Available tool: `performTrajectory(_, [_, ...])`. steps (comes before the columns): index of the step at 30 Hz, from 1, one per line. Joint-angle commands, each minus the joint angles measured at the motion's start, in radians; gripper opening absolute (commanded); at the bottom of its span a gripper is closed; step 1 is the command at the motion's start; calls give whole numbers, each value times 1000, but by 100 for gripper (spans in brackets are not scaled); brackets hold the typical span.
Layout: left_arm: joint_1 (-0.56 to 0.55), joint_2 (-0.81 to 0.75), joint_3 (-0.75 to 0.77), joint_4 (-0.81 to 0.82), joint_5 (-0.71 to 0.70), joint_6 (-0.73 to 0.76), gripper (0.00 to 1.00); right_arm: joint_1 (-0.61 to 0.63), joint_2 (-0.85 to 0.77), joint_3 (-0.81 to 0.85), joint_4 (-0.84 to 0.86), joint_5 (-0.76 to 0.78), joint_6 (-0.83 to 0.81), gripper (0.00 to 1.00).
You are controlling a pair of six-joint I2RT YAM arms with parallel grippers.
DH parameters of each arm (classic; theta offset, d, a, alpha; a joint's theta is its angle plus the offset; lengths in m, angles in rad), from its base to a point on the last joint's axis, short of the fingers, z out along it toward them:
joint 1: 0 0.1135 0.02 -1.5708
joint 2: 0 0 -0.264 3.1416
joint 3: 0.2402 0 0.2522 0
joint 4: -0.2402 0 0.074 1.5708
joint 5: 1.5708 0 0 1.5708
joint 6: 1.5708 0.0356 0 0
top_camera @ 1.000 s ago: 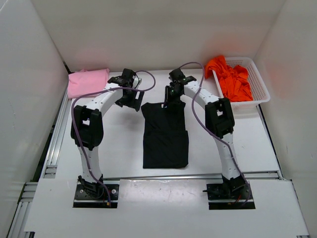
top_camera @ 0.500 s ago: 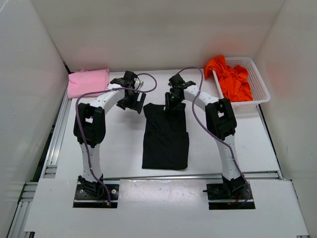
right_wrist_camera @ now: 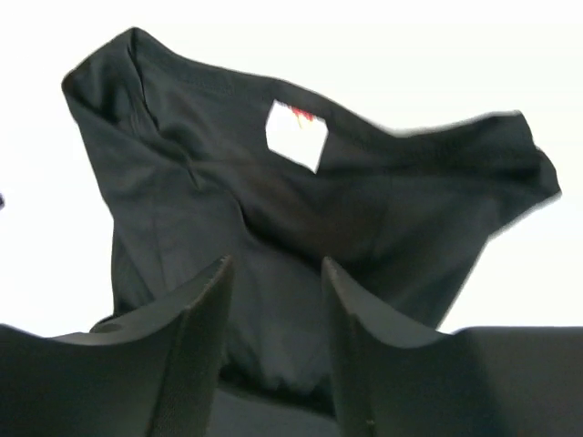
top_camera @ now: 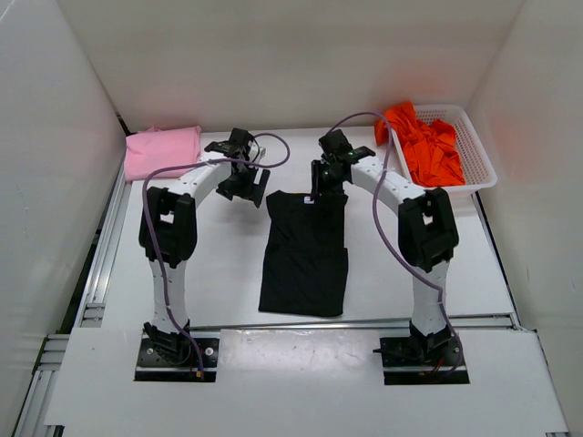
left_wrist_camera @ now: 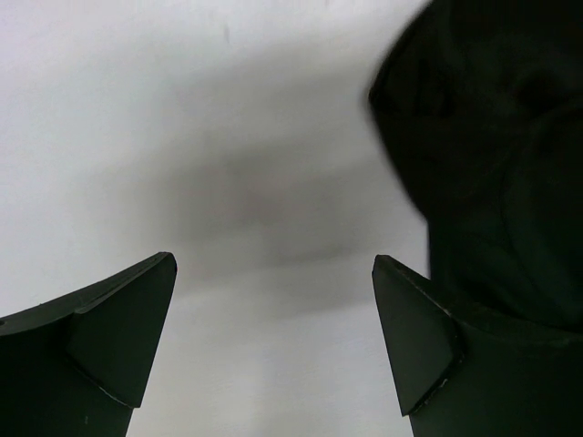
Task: Fold and stack the t-shirts
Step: Fold the folded rectangular tshirt in 1/3 of the way
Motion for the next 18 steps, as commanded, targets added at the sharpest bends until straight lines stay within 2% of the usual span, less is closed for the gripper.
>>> performTrajectory(1, [8,46,140,24,40,0,100,-33,-99,-96,14,26,61,44])
performTrajectory(3, [8,115,266,24,62,0,100,-44,-138,-185,30,-15,61,42])
performTrajectory(6, [-4,233,434,24,99,0,94,-56,-170,-273,61,-60,61,42])
performTrajectory(10, [-33,339,548,24,168,0,91,-65,-195,-319,84,-120,61,46])
performTrajectory(18, [-43,394,530,44,133,0,80,-75,-195,-363,112,-153,52,47])
